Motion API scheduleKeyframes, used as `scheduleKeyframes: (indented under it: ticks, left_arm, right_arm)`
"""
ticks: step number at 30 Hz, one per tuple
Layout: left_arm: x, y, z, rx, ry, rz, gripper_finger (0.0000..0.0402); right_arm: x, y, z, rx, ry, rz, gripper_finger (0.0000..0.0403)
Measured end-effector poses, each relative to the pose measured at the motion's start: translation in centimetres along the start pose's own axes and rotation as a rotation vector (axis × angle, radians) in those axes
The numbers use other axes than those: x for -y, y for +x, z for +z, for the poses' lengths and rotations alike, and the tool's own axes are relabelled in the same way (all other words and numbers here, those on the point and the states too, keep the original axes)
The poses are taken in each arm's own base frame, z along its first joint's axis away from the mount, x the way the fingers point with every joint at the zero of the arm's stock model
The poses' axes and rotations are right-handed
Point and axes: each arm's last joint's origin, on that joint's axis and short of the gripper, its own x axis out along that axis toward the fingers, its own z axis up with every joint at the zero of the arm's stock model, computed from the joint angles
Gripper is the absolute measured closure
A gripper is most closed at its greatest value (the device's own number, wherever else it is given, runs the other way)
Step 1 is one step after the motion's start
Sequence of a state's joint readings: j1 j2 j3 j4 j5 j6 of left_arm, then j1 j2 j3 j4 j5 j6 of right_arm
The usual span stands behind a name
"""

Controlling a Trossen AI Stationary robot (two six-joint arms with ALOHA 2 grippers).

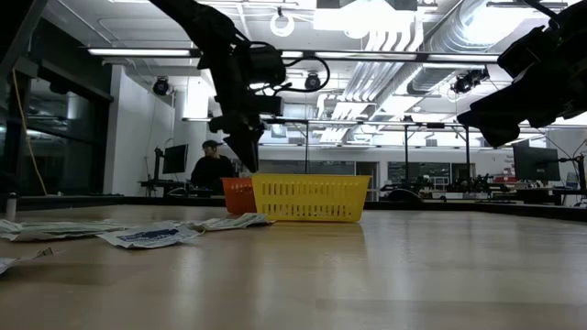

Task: Pick & Place First Aid Supplies
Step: Put the bandage into the bottom orange bin

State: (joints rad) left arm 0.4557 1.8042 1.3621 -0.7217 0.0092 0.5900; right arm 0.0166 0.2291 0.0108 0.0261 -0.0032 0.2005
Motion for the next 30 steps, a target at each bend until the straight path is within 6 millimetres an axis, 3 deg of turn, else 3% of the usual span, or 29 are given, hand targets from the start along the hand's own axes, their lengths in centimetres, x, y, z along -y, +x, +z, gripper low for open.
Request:
scheduleKeyframes:
  ticks: [12, 30]
  left_arm:
    - [-0.3, -0.7, -0.1, -0.107, -0.018, 0.203, 0.0271]
    - [3.5, -3.5, 1.5, -0.065, 0.011, 0.194, 0.0267]
  right_arm:
    - [0.0, 0.0, 0.0, -0.001, 0.0, 0.0, 0.0263]
    - [0.0, 0.0, 0.0, -0.001, 0.0, 0.0, 0.0263]
